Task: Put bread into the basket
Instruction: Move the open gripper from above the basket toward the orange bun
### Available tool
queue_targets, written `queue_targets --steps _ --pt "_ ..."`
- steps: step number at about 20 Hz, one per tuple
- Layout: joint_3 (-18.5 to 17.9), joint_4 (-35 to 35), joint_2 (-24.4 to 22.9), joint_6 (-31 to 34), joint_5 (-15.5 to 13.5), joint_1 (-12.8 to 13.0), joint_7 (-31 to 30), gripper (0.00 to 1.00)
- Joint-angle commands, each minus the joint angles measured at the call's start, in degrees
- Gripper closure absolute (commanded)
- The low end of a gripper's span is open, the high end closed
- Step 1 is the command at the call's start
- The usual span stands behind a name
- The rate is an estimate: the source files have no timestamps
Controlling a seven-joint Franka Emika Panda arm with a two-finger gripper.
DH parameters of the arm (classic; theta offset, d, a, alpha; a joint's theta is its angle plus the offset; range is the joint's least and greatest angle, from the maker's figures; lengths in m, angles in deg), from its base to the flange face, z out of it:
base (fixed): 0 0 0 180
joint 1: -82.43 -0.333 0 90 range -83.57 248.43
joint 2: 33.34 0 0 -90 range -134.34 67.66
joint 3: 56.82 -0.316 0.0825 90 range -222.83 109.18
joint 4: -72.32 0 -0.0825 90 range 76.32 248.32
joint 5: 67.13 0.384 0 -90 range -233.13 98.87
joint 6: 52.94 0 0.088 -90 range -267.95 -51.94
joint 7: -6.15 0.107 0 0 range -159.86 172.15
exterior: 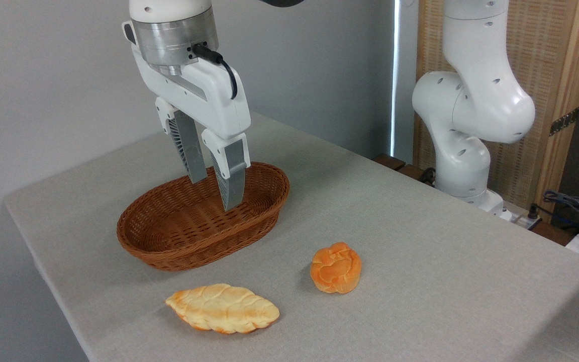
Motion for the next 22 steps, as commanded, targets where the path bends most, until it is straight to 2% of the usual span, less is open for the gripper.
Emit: queue_targets --steps 1,11,13,17,19,22 --pt "-0.3 -0.2 0.2 -0.2 -1.0 0.3 -0.8 0.0" --pt "0.0 2.6 -1.2 -0.3 -1.1 0.3 0.5 0.0" --pt "0.5 5.4 -2.7 -1.5 -1.0 0.3 6.0 0.0" --pt "0.4 15.1 -8.7 -3.3 -0.7 0.2 26.6 0.0" --pt "0.2 19.0 -11.0 -5.1 -0.6 0.2 29.8 0.0" --pt "0.2 25.9 -14.8 -8.6 -0.4 0.2 29.9 0.0"
